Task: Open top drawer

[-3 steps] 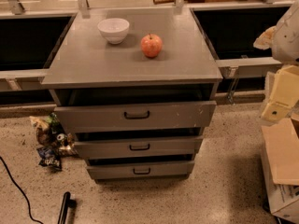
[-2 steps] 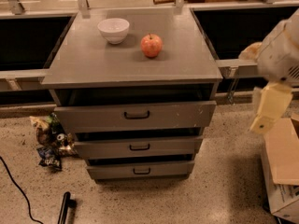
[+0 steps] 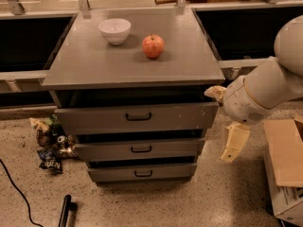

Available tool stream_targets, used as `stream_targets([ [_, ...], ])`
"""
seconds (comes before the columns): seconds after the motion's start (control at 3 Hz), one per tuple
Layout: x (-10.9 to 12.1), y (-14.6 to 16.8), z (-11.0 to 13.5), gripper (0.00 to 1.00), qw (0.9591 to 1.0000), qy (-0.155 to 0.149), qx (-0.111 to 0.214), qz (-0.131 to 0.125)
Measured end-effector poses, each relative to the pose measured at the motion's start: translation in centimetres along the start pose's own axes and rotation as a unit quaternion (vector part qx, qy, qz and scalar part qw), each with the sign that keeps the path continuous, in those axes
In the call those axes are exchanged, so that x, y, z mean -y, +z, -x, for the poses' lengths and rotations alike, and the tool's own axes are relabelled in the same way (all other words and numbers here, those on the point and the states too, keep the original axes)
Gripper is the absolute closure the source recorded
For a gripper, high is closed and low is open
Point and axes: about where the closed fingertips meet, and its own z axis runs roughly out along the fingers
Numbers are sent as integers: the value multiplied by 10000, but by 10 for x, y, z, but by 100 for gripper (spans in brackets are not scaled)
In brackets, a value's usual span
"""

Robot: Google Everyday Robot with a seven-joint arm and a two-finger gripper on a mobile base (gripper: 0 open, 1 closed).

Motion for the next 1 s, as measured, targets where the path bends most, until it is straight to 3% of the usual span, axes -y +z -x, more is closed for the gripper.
stream_targets([
  [0.33,0,0,0,0,10000,-1,-2,0],
  [0.67,11,25,-2,0,9995,-184,-237,-23],
  [1.0,37,70,-10,0,9981,-504,-347,-87],
])
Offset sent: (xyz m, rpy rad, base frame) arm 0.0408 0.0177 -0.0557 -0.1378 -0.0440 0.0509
